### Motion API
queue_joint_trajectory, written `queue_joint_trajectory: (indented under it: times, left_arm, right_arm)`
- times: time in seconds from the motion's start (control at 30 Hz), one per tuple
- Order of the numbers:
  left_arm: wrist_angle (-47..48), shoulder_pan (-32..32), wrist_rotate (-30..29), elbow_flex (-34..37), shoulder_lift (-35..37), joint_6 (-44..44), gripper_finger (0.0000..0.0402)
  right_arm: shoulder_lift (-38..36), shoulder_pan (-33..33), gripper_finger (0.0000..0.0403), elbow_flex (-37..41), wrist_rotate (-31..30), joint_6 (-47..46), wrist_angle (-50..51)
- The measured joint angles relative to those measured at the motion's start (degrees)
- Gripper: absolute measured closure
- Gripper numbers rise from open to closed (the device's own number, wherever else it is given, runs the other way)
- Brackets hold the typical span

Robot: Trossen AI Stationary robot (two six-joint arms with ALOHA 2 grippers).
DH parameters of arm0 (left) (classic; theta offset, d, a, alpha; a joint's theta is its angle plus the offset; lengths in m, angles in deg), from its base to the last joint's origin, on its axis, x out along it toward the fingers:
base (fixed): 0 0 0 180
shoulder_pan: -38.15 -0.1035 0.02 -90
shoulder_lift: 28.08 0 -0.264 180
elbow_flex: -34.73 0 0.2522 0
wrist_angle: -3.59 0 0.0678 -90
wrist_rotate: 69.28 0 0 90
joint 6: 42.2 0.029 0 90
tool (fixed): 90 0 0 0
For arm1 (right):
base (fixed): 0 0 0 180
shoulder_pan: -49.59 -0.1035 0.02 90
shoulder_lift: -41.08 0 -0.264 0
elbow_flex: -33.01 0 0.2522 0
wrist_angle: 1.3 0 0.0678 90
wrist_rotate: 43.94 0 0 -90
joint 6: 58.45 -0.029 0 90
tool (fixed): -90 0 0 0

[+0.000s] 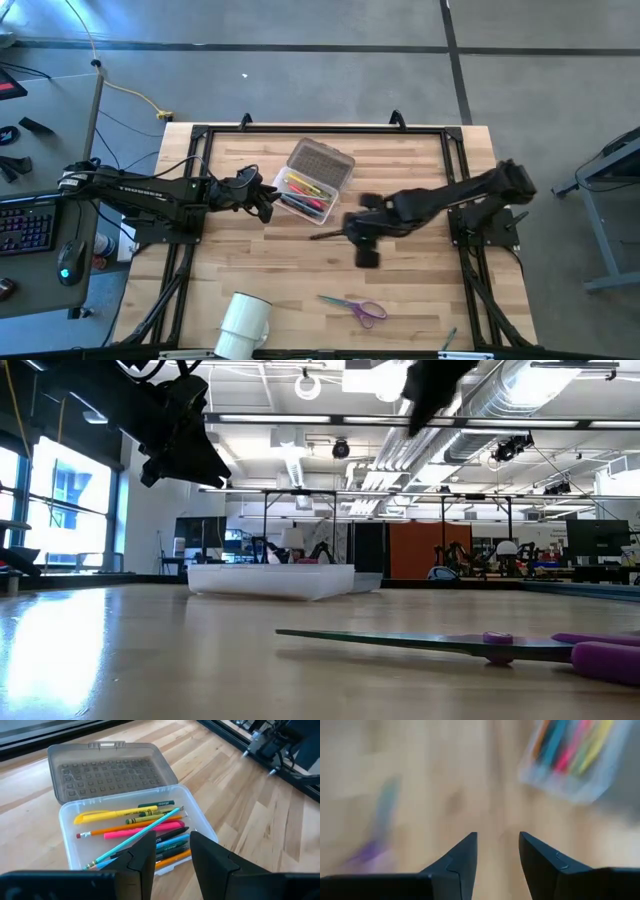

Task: Pick & place school supplies into a supply box
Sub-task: Put the dark green crayon into the supply box

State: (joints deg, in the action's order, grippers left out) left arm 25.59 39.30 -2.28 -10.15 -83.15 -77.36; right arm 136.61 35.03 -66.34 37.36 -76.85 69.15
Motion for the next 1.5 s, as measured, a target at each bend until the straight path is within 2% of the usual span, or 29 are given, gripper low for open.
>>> queue_joint_trajectory:
  times: [0.07,0.13,0.27,0.33,0.4,0.53,0.6,0.7,0.77,0.87,1.0,1.17,1.37,1.5]
  left_arm:
    - [0.07,-0.01,0.0,0.0,0.0,0.0,0.0246]
    - [0.11,-0.02,0.02,0.0,0.0,0.02,0.0246]
    - [0.09,0.0,0.04,0.0,0.0,0.08,0.0246]
    - [0.3,-0.01,0.04,0.0,0.0,0.15,0.0246]
    - [0.59,-0.01,0.05,0.0,0.0,0.15,0.0246]
    - [1.04,-0.02,0.09,0.0,0.0,0.17,0.0246]
    - [1.26,0.0,0.09,0.0,0.0,0.15,0.0246]
    - [1.94,-0.01,0.11,0.0,0.0,0.15,0.0246]
    - [2.52,-0.02,0.47,0.0,0.0,0.15,0.0246]
    - [2.41,0.0,1.7,0.0,0.0,0.35,0.0246]
    - [2.24,0.0,1.73,0.0,0.0,0.37,0.0246]
    - [2.24,-0.01,1.73,0.0,0.0,0.37,0.0246]
    - [2.21,0.0,1.73,0.0,0.0,0.35,0.0246]
    - [2.21,0.0,1.75,0.0,0.0,0.37,0.0246]
  right_arm:
    - [-1.41,-2.05,0.0274,0.04,5.6,-8.03,5.94]
    - [-1.59,-4.74,0.0274,0.24,7.51,-14.95,12.79]
    - [-1.38,-10.63,0.0274,0.33,11.32,-35.08,22.7]
    - [-1.38,-14.16,0.0274,0.33,13.62,-38.74,24.89]
    - [-1.34,-18.06,0.0274,0.33,14.21,-37.35,24.83]
    - [-1.34,-26.99,0.0274,0.33,14.16,-26.53,20.21]
    - [-1.33,-31.6,0.0274,0.31,8.8,-20.76,17.04]
    - [-1.27,-37.62,0.0274,0.29,1.33,-17.45,15.25]
    - [-1.27,-40.62,0.0274,0.29,1.02,-17.24,16.24]
    - [-1.27,-43.97,0.0274,0.29,3.6,-15.54,17.96]
    - [-1.14,-45.55,0.028,0.27,4.88,-6.7,17.53]
    - [0.35,-43.91,0.0304,0.27,5.6,0.45,17.03]
    - [3.4,-43.09,0.0323,7.36,12.75,1.67,9.71]
    - [3.51,-43.09,0.0325,12.17,13.79,1.8,6.02]
